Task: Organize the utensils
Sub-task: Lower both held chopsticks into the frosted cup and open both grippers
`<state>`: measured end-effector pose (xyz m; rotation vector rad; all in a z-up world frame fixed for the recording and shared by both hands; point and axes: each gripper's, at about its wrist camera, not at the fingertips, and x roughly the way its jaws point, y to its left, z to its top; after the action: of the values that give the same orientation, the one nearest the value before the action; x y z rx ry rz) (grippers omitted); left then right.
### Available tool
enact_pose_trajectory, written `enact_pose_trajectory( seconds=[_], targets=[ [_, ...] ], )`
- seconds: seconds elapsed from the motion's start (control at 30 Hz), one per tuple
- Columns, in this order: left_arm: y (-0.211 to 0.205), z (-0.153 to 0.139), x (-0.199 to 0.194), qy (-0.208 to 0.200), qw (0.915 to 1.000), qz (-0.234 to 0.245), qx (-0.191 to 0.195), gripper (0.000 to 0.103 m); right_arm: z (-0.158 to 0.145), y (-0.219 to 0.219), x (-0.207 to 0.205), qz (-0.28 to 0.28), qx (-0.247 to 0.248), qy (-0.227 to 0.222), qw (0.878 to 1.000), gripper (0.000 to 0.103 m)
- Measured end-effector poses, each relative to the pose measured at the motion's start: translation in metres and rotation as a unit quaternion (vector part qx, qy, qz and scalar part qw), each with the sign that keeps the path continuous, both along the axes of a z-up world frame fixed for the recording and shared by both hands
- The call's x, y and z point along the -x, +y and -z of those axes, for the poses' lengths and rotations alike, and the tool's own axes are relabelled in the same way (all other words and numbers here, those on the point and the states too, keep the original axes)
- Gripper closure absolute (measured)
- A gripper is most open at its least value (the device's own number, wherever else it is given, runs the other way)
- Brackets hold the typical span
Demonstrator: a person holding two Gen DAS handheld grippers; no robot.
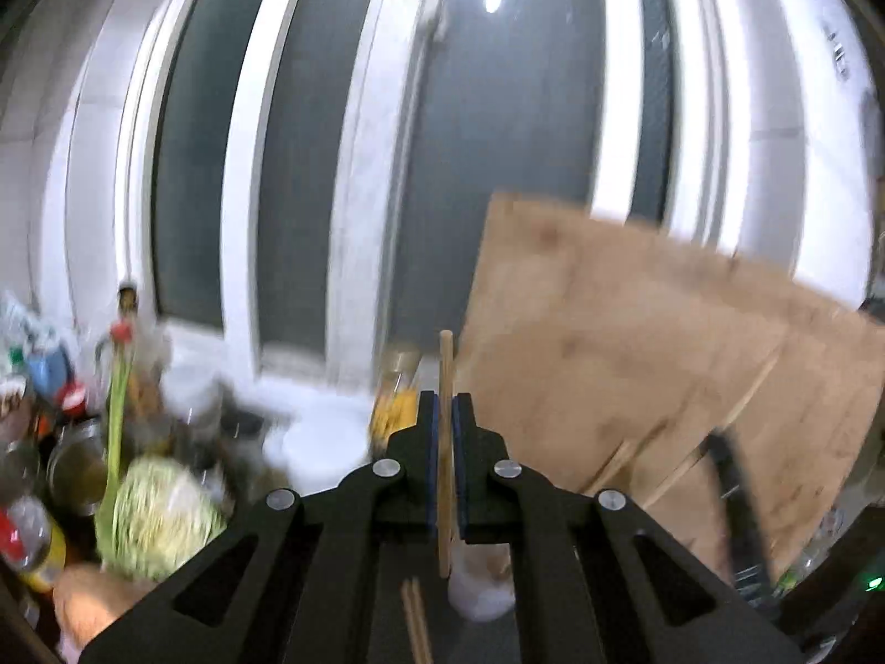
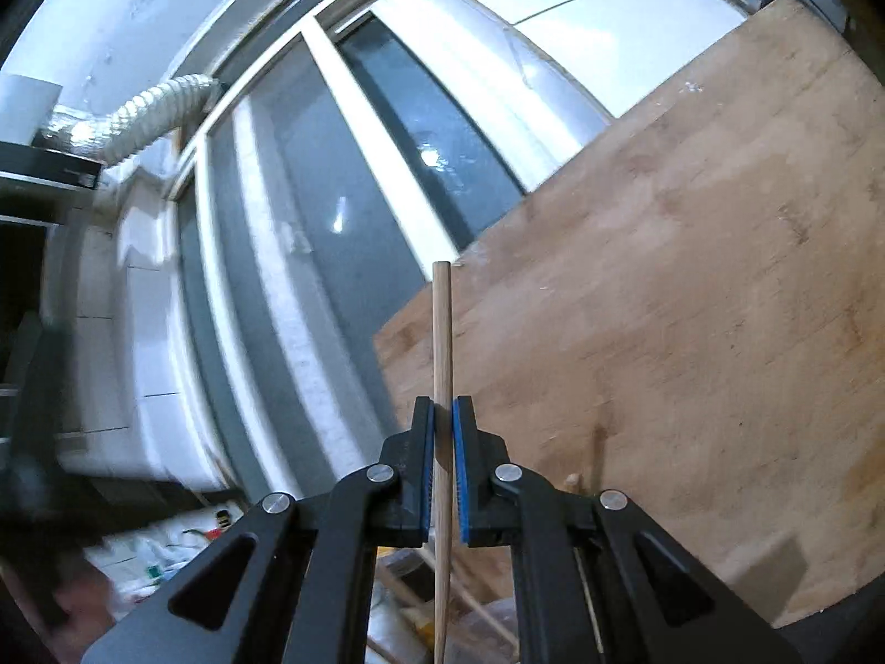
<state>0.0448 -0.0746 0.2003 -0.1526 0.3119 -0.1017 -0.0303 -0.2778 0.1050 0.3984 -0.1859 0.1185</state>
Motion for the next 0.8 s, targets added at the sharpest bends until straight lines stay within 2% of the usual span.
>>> enact_pose_trajectory(
  seconds=[0.13,0.23,0.33,0.4,0.47,0.6,0.67,0.8],
  targets=[
    [0.006,-0.009,-0.002,-0.015,0.9976,0.039,0.055,0.1,0.008,-0.012,-0.01,0.036,-0.017,0.011,0.999,0.095],
    [0.003,-0.012,0.006,-0.038,0.9976,0.028,0.052,0.1,0.012,-0.026,-0.02,0.046,-0.031,0.023,0.998,0.095],
    [0.01,-0.004,0.007,-0.043,0.9958,0.027,0.077,0.1,0.018,-0.029,-0.037,0.042,-0.036,0.048,0.997,0.095],
    [0.012,0.004,0.002,-0.05,0.9952,0.025,0.08,0.1,0.023,-0.027,-0.046,0.033,-0.025,0.066,0.997,0.095],
    [0.011,0.016,-0.006,-0.041,0.9946,0.045,0.084,0.1,0.027,-0.022,-0.051,0.028,-0.007,0.076,0.997,0.095],
    [0.009,0.042,-0.028,-0.001,0.9939,0.045,0.101,0.1,0.036,-0.02,-0.068,-0.019,-0.016,0.124,0.992,0.095],
    [0.008,0.053,-0.032,0.002,0.9944,0.041,0.097,0.1,0.042,-0.018,-0.074,-0.02,-0.01,0.14,0.99,0.095],
    [0.007,0.07,-0.038,0.012,0.992,0.067,0.107,0.1,0.049,-0.015,-0.089,-0.029,0.005,0.18,0.983,0.095]
  ],
)
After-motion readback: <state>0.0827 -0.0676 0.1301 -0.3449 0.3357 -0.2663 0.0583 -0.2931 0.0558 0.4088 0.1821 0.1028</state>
